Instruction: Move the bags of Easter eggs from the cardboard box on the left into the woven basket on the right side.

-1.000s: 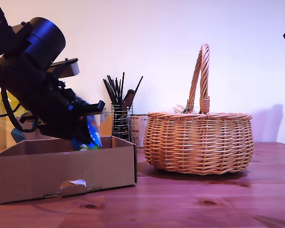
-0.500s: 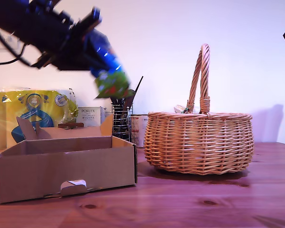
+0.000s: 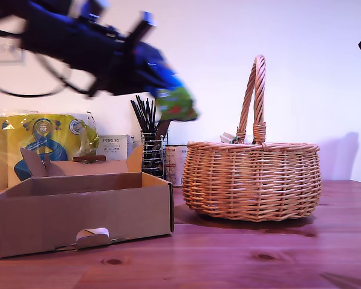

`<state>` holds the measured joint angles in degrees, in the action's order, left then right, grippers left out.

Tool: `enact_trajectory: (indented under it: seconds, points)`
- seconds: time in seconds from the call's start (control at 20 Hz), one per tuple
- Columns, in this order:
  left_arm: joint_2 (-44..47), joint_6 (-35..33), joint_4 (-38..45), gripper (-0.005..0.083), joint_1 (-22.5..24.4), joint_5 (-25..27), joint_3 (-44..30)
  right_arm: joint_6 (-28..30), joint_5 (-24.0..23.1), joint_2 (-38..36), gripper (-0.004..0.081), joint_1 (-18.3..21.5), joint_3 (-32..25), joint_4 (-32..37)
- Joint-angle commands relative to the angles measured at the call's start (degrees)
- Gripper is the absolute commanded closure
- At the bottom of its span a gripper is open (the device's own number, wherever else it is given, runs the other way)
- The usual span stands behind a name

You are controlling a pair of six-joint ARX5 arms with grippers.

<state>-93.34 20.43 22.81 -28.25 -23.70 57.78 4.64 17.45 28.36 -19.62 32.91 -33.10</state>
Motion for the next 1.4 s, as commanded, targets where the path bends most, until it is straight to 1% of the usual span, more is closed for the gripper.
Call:
enact_trajectory:
  seconds: [0.0, 0.1, 0.2, 0.4, 0.55, 0.8, 0.85, 0.9, 0.95, 1.05, 1.1, 1.15, 1.35]
  points:
    - [-3.7, 0.8, 1.1, 0.0794, -1.6, -1.9, 4.0, 0.3, 0.1, -0.1, 0.0782, -0.2, 0.6, 0.3]
    - [-9.2, 1.6, -0.6, 0.0794, -3.1, -3.6, 10.5, 0.3, 0.1, -0.1, 0.0782, -0.2, 0.6, 0.4]
    - [-14.4, 1.8, -4.1, 0.0794, -4.0, -5.3, 16.7, 0.3, 0.1, -0.1, 0.0782, -0.2, 0.6, 0.5]
    - [-22.3, 2.4, -7.3, 0.0794, -6.1, -7.7, 24.7, 0.3, 0.1, -0.1, 0.0782, -0.2, 0.6, 0.5]
    - [-25.6, 2.8, -9.7, 0.0794, -7.6, -8.6, 27.2, 0.3, 0.0, -0.1, 0.0782, -0.2, 0.6, 0.6]
    - [-26.6, 2.5, -10.5, 0.0793, -9.3, -7.8, 27.2, 0.3, 0.1, -0.1, 0.0782, -0.2, 0.6, 0.7]
    - [-26.6, 2.6, -11.3, 0.078, -9.4, -7.8, 27.2, 0.3, 0.1, -0.1, 0.0782, -0.2, 0.6, 0.7]
    - [-26.6, 2.7, -12.5, 0.0734, -9.4, -7.7, 27.2, 0.3, 0.1, -0.1, 0.0782, -0.2, 0.6, 0.7]
    - [-26.6, 2.7, -13.5, 0.0644, -9.5, -7.7, 27.2, 0.3, 0.1, -0.1, 0.0782, -0.2, 0.6, 0.7]
    - [-26.6, 1.7, -14.3, 0.0425, -9.7, -7.3, 27.2, 0.3, 0.2, -0.1, 0.0782, -0.2, 0.6, 0.7]
    - [-26.6, 1.5, -14.2, 0.0357, -9.7, -7.3, 27.2, 0.3, 0.2, -0.1, 0.0782, -0.2, 0.6, 0.7]
    - [-26.6, 0.7, -14.3, 0.0329, -9.7, -7.4, 27.5, 0.3, 0.2, -0.1, 0.0782, -0.2, 0.6, 0.7]
    - [-24.5, -4.2, -19.2, 0.0329, -8.7, -7.1, 29.8, 0.3, 0.2, -0.1, 0.0782, -0.2, 0.7, 0.7]
